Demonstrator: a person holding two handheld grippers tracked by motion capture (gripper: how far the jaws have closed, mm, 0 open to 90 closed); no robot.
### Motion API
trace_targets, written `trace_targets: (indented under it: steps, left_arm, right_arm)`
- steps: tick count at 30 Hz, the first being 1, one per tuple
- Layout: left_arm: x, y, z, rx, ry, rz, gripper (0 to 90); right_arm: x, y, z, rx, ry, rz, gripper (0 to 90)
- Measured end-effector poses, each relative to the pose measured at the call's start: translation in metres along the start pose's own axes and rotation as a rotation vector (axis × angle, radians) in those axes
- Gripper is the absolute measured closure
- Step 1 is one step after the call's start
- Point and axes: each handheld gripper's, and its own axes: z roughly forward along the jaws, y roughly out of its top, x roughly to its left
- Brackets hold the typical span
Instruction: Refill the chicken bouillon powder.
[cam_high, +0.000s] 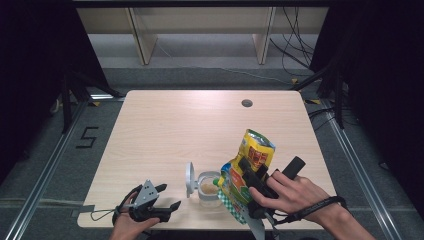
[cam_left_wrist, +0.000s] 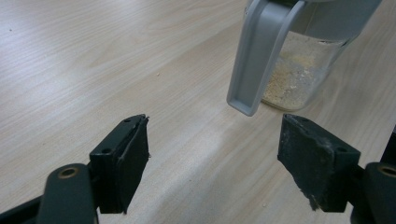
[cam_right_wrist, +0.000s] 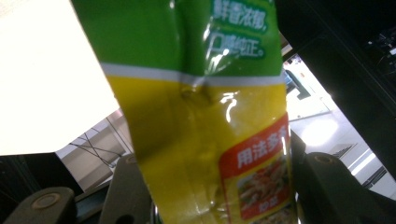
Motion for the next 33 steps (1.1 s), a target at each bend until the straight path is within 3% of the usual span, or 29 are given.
trace_targets:
  steps: [8,10,12,14,15,19,25,29,31,32,33]
  left_arm:
    - [0.002,0.000,0.000,0.017,0.008,0.023,24.2]
    - [0.000,-0.001,0.000,0.004,0.007,-0.005,24.2]
    - [0.001,0.000,0.000,-0.002,0.007,0.013,24.2]
    - [0.001,0.000,0.001,-0.003,0.002,0.002,24.2]
    - [0.002,0.000,0.000,0.017,0.011,0.023,24.2]
    - [-0.001,0.000,0.001,-0.001,-0.002,-0.015,24.2]
    - [0.001,-0.001,0.001,0.000,0.012,-0.001,24.2]
    - [-0.001,-0.001,0.001,-0.011,0.006,-0.023,24.2]
    - [0.001,0.000,0.001,-0.011,0.003,0.005,24.2]
    - [0.002,0.000,0.000,0.011,0.012,0.025,24.2]
    - [0.001,-0.001,0.001,-0.004,0.010,0.002,24.2]
  right_arm:
    - [0.001,-0.004,-0.001,0.008,0.006,-0.014,55.6]
    - [0.002,-0.004,-0.001,0.008,0.011,-0.014,55.7]
    - [0.004,-0.004,-0.003,0.010,0.011,-0.014,55.8]
    - [0.005,-0.005,-0.004,0.010,0.012,-0.014,55.9]
    - [0.006,-0.005,-0.005,0.009,0.015,-0.015,55.9]
    - [0.007,-0.004,-0.010,0.009,0.012,-0.012,56.0]
    - [0.007,-0.003,-0.014,0.006,0.005,-0.008,56.2]
    - [0.007,-0.001,-0.014,-0.001,-0.002,0.008,56.4]
    - [0.005,-0.001,-0.014,-0.001,-0.004,-0.006,56.4]
    - [0.005,0.000,-0.013,-0.004,-0.004,-0.003,56.4]
    - [0.004,0.000,-0.012,-0.006,-0.001,-0.004,56.5]
